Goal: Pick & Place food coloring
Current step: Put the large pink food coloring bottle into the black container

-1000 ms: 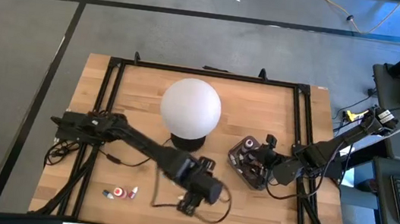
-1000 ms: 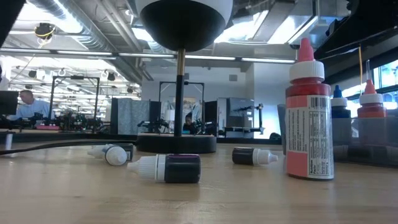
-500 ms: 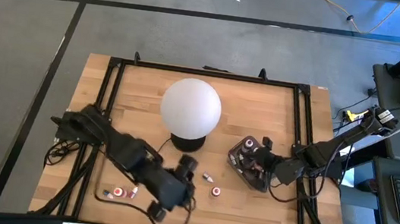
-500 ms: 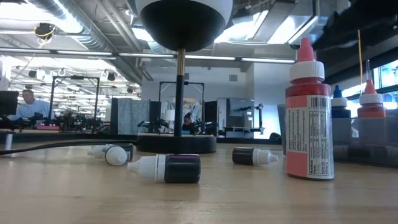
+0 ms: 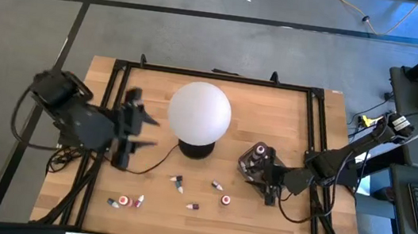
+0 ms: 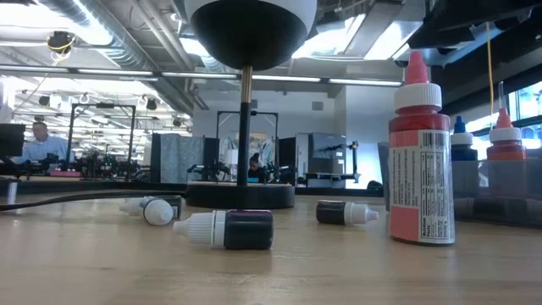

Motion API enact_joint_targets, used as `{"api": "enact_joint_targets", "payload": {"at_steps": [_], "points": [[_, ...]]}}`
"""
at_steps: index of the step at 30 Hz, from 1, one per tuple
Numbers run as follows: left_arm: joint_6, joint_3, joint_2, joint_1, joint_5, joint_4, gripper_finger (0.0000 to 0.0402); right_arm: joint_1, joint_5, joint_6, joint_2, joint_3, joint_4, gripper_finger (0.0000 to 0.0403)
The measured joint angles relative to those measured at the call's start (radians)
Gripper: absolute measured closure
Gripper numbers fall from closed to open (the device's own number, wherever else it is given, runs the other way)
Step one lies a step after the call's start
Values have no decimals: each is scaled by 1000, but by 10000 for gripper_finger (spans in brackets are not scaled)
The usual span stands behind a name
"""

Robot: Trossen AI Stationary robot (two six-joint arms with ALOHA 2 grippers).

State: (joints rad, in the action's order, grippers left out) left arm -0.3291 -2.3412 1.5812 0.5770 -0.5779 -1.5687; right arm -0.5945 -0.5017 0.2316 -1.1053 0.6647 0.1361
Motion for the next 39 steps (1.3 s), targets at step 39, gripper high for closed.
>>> {"api": "enact_joint_targets", "payload": {"at_steps": [39], "points": [[396, 1916, -1390, -18, 284, 1475, 184, 112, 185, -185, -273, 399, 309, 205]]}}
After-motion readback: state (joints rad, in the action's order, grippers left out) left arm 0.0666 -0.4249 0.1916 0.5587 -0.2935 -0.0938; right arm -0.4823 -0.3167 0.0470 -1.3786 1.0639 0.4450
